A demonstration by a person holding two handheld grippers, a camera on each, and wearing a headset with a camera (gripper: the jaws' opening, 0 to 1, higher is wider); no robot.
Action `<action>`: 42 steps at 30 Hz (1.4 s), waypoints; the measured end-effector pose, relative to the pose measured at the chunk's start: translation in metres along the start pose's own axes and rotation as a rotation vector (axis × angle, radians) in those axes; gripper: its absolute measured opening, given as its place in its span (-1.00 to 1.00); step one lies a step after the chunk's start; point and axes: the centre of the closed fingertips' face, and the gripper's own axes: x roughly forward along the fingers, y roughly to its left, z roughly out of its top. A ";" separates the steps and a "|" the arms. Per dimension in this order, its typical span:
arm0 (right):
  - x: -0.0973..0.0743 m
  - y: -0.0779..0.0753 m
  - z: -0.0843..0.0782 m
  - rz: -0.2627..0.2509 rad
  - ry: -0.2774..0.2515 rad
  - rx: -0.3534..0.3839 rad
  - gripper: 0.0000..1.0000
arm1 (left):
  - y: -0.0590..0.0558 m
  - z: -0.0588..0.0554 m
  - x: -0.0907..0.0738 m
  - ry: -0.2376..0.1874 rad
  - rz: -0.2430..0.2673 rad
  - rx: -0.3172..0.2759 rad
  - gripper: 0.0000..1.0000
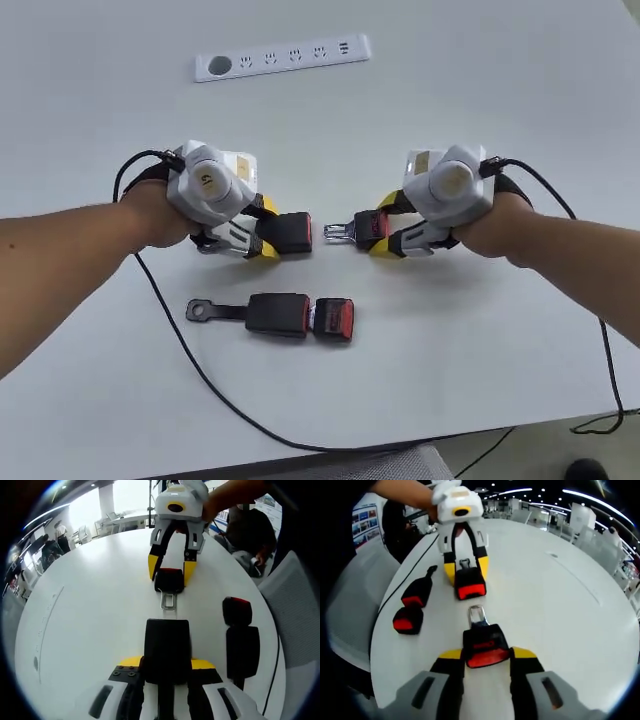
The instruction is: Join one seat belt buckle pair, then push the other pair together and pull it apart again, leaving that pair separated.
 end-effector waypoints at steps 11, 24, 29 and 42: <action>-0.015 -0.006 -0.033 -0.011 -0.004 0.006 -0.31 | -0.001 0.001 0.000 -0.004 -0.001 0.002 -0.33; -0.037 -0.007 -0.071 -0.033 0.008 0.038 -0.30 | -0.003 -0.001 0.000 0.001 -0.009 0.013 -0.33; -0.049 -0.008 -0.080 -0.046 0.015 0.060 -0.29 | -0.003 0.000 0.000 0.005 -0.009 0.012 -0.33; -0.067 -0.009 -0.085 -0.065 -0.009 0.106 -0.26 | -0.003 0.001 0.000 0.025 -0.005 0.010 -0.31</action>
